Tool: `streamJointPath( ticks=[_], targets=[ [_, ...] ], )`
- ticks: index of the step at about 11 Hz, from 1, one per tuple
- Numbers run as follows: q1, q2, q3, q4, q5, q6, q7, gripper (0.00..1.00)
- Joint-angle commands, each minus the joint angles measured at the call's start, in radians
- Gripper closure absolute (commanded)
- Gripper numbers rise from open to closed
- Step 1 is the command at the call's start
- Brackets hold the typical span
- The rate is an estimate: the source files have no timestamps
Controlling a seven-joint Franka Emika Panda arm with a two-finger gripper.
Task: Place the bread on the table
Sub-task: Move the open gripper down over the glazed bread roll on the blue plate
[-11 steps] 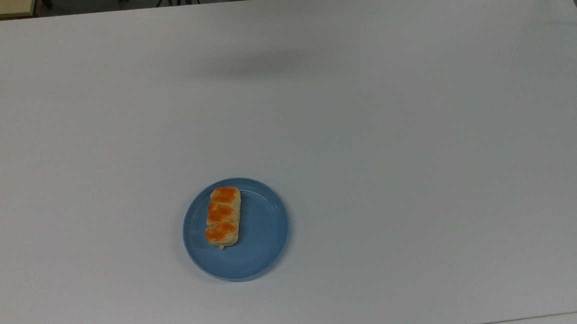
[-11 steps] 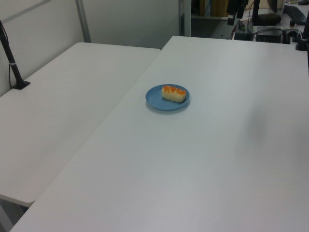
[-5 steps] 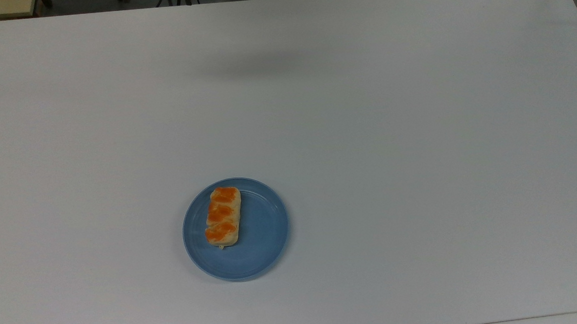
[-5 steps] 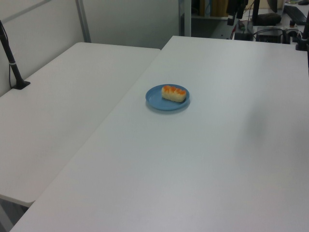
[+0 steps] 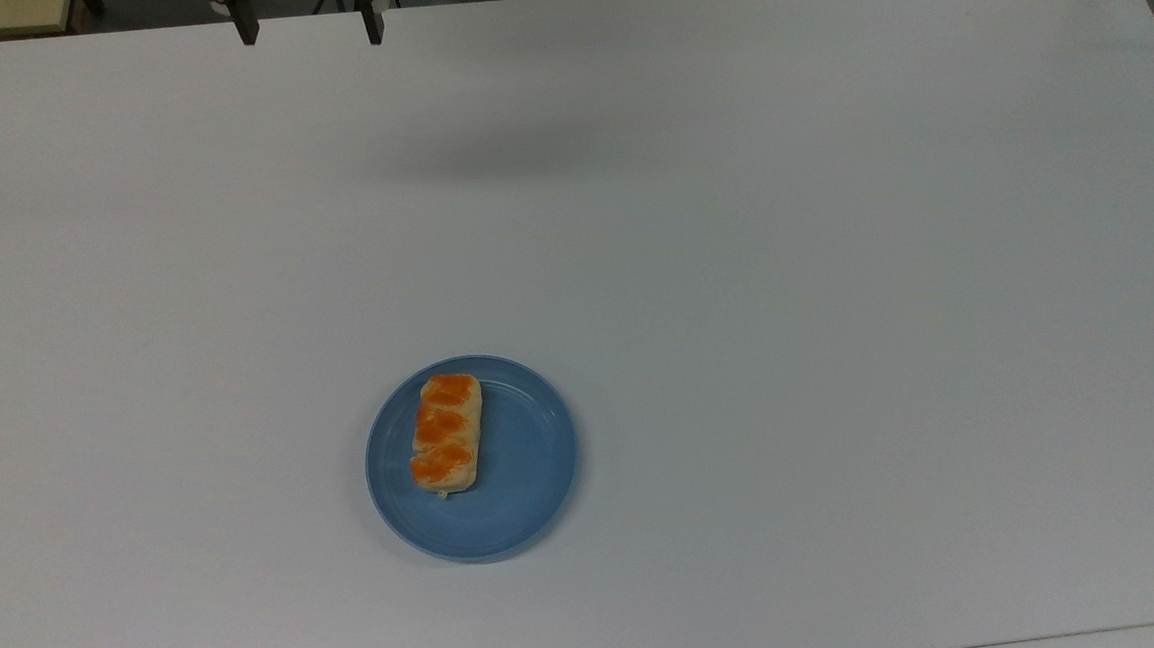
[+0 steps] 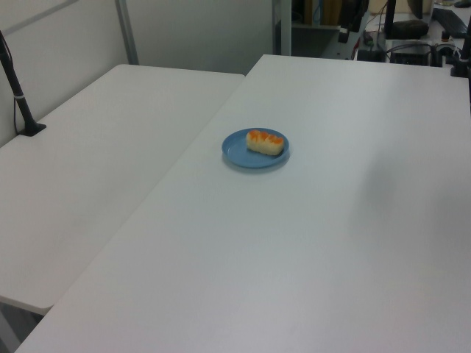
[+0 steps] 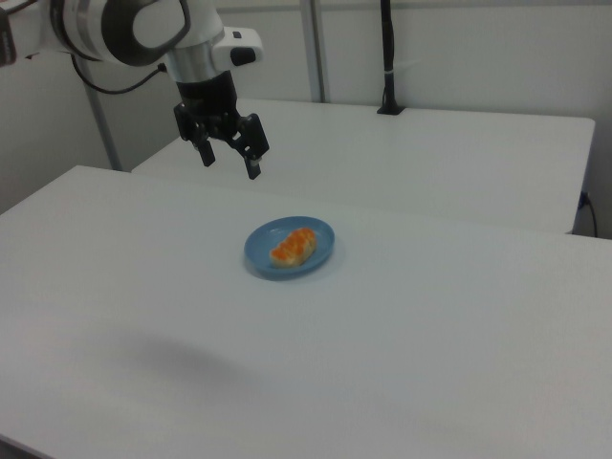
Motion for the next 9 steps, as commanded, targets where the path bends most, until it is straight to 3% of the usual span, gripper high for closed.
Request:
streamJointPath(
  ticks=[1,4,7,9],
  targets=[
    [0.012,0.068,-0.001,-0.014,0.001,0.131,-0.012,0.0],
    [0.039,0.154,0.006,-0.012,0.001,0.243,0.046,0.0],
    [0.09,0.273,0.006,-0.012,-0.003,0.46,0.239,0.0],
    [0.137,0.373,0.006,0.012,-0.067,0.518,0.295,0.0]
  ],
)
